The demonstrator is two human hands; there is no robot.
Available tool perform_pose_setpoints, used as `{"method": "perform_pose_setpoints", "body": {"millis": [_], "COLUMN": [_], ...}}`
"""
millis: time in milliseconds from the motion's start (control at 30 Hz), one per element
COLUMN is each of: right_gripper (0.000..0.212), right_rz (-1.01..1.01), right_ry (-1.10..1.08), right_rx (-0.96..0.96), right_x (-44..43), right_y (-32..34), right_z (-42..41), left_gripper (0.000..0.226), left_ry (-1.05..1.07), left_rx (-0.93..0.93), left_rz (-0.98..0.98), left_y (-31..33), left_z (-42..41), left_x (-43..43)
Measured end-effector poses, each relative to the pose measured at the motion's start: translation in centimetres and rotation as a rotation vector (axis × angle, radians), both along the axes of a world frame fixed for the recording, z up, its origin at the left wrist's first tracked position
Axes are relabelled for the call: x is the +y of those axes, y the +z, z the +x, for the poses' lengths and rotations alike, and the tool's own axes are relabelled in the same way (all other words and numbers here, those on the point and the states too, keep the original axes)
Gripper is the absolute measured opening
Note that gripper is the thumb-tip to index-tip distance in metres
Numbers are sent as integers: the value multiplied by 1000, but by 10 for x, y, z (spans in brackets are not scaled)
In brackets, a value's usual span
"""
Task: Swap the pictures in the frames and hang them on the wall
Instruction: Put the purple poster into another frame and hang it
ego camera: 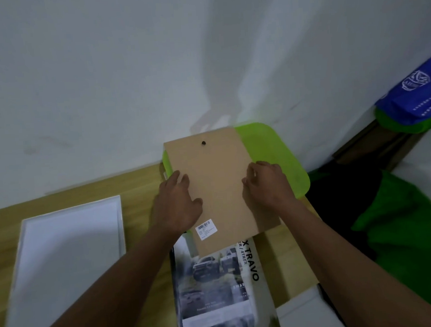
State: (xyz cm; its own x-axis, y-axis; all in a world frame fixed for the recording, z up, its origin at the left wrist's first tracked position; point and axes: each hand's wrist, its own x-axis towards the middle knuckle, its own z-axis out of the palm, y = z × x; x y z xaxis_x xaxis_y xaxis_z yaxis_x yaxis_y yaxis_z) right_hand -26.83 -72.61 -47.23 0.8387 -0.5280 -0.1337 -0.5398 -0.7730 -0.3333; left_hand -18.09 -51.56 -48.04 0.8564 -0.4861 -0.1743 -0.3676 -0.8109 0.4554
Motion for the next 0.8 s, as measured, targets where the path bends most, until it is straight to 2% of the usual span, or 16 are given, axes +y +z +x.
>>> {"method": "perform_pose_setpoints", "body": {"millis": [200,300,367,433,500,667,800], "right_gripper": [20,12,25,42,46,41,31], "right_rz": [34,-8,-26,-32,-34,-26,41], "right_ry": [14,78,125,150,180,260,303], "right_rx": [-22,-3,11,6,0,-17,31], "right_x": [7,14,25,44,69,149,222], "right_y": [8,16,25,37,49,65,54], "right_z": [-1,3,7,10,14,27,32], "left_gripper": [73,52,43,45,55,56,54], "left_ry": [-35,-23,-7,30,78,194,278], "left_rx": [16,4,5,10,5,5,22], "left_rz": [-18,-125,-178,-200,-191,-177,-126], "left_y": [9,21,32,41,46,46,32], "left_z": [-1,-2,-4,-6,-7,-7,-10], "left_x": [5,16,30,49,73,152,226]}}
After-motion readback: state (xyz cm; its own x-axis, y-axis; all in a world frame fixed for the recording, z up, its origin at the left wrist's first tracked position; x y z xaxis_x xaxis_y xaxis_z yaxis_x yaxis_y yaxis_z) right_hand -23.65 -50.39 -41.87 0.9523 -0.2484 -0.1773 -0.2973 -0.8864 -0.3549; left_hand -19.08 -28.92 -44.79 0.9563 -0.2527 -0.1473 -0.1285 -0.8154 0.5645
